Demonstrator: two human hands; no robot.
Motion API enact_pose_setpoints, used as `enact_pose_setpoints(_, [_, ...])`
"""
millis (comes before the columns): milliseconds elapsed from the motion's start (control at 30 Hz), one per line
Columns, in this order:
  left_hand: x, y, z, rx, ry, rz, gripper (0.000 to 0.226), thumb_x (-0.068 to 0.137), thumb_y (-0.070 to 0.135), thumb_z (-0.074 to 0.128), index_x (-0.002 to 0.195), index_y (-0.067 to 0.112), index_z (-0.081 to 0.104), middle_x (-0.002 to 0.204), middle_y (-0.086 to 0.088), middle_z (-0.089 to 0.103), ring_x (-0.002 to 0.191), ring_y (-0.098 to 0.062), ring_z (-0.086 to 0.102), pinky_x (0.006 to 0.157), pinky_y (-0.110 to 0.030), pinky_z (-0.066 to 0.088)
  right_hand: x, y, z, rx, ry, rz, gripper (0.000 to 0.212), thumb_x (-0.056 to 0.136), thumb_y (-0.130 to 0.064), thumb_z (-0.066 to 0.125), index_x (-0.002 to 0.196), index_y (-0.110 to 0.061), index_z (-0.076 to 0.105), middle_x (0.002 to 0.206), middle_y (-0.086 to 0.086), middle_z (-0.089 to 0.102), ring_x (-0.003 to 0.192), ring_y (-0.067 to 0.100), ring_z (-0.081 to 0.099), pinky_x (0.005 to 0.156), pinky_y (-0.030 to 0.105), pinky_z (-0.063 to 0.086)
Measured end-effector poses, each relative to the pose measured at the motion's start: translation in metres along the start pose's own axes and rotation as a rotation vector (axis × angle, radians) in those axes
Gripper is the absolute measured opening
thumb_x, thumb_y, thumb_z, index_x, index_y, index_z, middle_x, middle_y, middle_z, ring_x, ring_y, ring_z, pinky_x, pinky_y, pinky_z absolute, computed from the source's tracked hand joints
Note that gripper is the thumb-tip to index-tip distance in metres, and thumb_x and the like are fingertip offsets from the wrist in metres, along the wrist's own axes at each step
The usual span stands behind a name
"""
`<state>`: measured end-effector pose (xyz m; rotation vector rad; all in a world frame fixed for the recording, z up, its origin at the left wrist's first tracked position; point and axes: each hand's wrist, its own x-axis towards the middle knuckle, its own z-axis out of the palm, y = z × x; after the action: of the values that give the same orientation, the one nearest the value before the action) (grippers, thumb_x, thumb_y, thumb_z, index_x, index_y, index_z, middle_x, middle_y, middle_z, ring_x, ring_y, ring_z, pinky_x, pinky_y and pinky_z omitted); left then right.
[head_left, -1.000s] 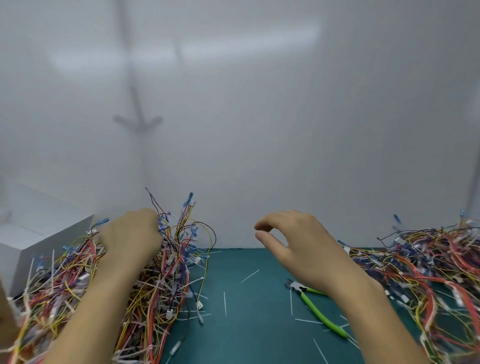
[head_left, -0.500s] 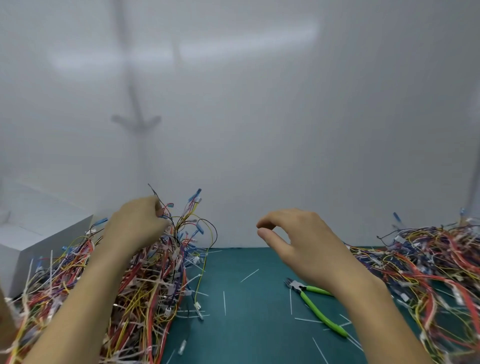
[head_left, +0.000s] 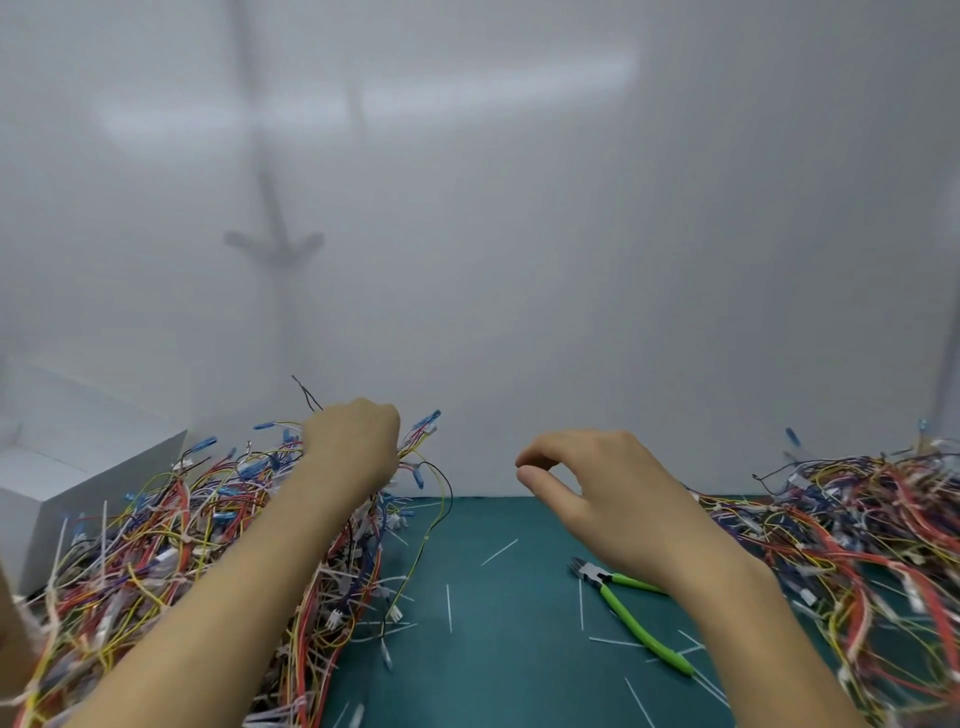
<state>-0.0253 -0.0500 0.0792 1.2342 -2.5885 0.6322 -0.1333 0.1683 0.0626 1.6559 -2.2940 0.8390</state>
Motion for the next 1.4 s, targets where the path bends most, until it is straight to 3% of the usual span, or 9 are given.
enact_pose_setpoints(100, [0.002,0.012,0.023,0.217,0.042,0.055,0.021,0.09,0.014,0.053,0.107,0.021,0.063,0.107,-0.001,0.062,0.106,-0.024,0.053,0.08,-0.033,0.037,0.0,0.001,0.0,0.002,-0.008,0.013,0.025,0.101,-0.04,0.047,0.108,-0.028,0.068,0.109,-0.017,0.068,0.104,0.008,0.06,0.092,0.035,0.048])
enact_pose_setpoints(267, [0.011,0.021,0.048,0.245,0.062,0.127,0.019,0.094,0.026,0.053,0.11,0.024,0.064,0.111,0.0,0.067,0.113,-0.023,0.052,0.098,-0.035,0.031,0.001,0.002,0.001,-0.005,-0.033,0.02,0.026,0.101,-0.041,0.047,0.109,-0.029,0.068,0.109,-0.017,0.069,0.105,0.008,0.06,0.093,0.035,0.049])
enact_pose_setpoints(467, [0.011,0.036,0.066,-0.066,-0.029,0.036,0.027,0.09,0.038,0.061,0.108,0.017,0.062,0.099,-0.002,0.071,0.102,-0.024,0.064,0.116,-0.04,0.016,0.001,0.003,0.003,-0.006,-0.062,0.031,0.026,0.101,-0.041,0.045,0.108,-0.029,0.068,0.11,-0.016,0.069,0.105,0.009,0.06,0.094,0.036,0.049])
enact_pose_setpoints(700, [0.0,0.062,0.064,-0.192,-0.03,0.001,0.021,0.091,0.038,0.059,0.09,0.018,0.067,0.096,-0.002,0.073,0.102,-0.027,0.066,0.117,-0.057,0.006,0.0,0.004,0.003,-0.025,-0.102,0.069,0.028,0.101,-0.042,0.045,0.108,-0.026,0.067,0.108,-0.01,0.07,0.104,0.014,0.061,0.092,0.038,0.05])
enact_pose_setpoints(967, [-0.001,0.067,-0.009,-0.698,0.298,0.076,0.023,0.093,0.049,0.056,0.081,0.032,0.067,0.08,0.014,0.066,0.098,-0.011,0.063,0.113,-0.058,-0.01,0.003,0.01,0.019,-0.09,-0.107,0.205,0.031,0.099,-0.044,0.046,0.102,-0.024,0.069,0.102,-0.002,0.071,0.096,0.023,0.063,0.084,0.039,0.053])
enact_pose_setpoints(1100, [-0.006,0.083,-0.049,-0.902,0.409,0.119,0.021,0.092,0.047,0.058,0.076,0.035,0.063,0.07,0.017,0.061,0.085,-0.008,0.06,0.116,-0.052,-0.003,0.008,0.004,0.027,0.099,0.059,0.282,0.035,0.099,-0.049,0.047,0.11,-0.022,0.067,0.101,0.0,0.072,0.095,0.025,0.065,0.086,0.042,0.053])
enact_pose_setpoints(1167, [-0.01,0.088,-0.062,-0.96,0.447,0.151,0.02,0.091,0.044,0.06,0.076,0.032,0.066,0.068,0.017,0.062,0.078,-0.008,0.058,0.117,-0.049,0.013,0.009,0.004,0.026,0.072,0.179,0.298,0.042,0.101,-0.048,0.045,0.128,-0.02,0.059,0.113,0.001,0.07,0.103,0.025,0.065,0.088,0.042,0.052])
enact_pose_setpoints(1267, [-0.016,0.09,-0.075,-1.239,0.361,0.231,0.016,0.088,0.034,0.066,0.079,0.022,0.072,0.07,0.007,0.071,0.074,-0.015,0.067,0.087,-0.043,0.053,0.008,0.007,0.02,0.136,0.352,0.303,0.038,0.102,-0.043,0.048,0.132,-0.023,0.059,0.114,-0.002,0.071,0.098,0.023,0.067,0.083,0.038,0.052])
enact_pose_setpoints(1400, [-0.019,0.095,-0.085,-1.601,0.258,0.224,0.014,0.088,0.021,0.068,0.08,0.011,0.073,0.073,-0.001,0.074,0.068,-0.013,0.072,0.071,-0.034,0.059,0.009,0.009,0.011,0.328,0.464,0.32,0.028,0.1,-0.032,0.055,0.125,-0.023,0.064,0.102,-0.002,0.073,0.087,0.022,0.067,0.08,0.036,0.053])
